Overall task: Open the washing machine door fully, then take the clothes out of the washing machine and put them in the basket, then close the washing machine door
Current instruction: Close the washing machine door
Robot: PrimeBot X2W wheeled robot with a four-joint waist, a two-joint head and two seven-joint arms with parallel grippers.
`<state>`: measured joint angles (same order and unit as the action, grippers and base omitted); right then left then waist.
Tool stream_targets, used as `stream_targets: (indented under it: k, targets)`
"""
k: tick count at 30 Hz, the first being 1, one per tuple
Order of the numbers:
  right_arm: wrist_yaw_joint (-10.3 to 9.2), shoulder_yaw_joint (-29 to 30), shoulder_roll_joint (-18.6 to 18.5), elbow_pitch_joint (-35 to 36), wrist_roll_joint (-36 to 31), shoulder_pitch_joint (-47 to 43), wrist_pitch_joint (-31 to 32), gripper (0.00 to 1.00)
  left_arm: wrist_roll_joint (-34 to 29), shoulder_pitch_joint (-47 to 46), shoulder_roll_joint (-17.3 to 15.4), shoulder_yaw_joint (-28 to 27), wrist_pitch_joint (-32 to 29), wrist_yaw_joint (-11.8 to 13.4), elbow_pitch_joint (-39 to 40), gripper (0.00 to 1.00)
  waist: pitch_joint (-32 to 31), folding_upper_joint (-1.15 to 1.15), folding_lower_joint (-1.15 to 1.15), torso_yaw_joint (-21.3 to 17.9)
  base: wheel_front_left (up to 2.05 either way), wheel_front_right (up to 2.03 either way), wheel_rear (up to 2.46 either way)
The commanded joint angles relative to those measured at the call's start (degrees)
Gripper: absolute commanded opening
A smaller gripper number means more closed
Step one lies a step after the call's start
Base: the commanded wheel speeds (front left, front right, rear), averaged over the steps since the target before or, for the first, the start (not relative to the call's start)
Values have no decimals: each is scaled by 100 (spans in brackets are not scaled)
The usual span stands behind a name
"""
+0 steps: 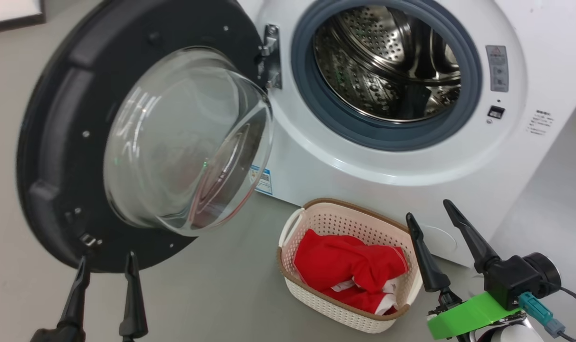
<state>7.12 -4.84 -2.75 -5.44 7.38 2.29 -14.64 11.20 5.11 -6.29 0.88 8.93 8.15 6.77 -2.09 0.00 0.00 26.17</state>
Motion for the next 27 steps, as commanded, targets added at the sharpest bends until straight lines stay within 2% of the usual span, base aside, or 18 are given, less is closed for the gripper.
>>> stream_targets:
  k: [1, 12, 14, 20, 27]
  targets:
    - [36, -182, -12, 130, 36, -3, -36, 100, -47, -43, -67, -215, -12, 63, 189, 100, -110, 0, 0, 156, 0, 0, 0]
    - [36, -344, -12, 75, 14, 107, -36, 100, -80, 131, -99, -258, -41, 204, 372, 100, -51, 0, 0, 202, 0, 0, 0]
    - [36, -358, -12, 64, 15, 105, -36, 100, -125, 137, -120, -259, -34, 238, 380, 0, -48, 0, 0, 203, 0, 0, 0]
    - [36, -347, -12, 44, 42, 107, -36, 100, -166, 5, -178, -330, 143, 302, 393, 0, -47, 0, 0, 199, 0, 0, 0]
    - [36, -328, -12, 5, 82, 88, -36, 100, -87, -768, -370, -774, 428, 463, 304, 0, -100, 0, 0, 149, 0, 0, 0]
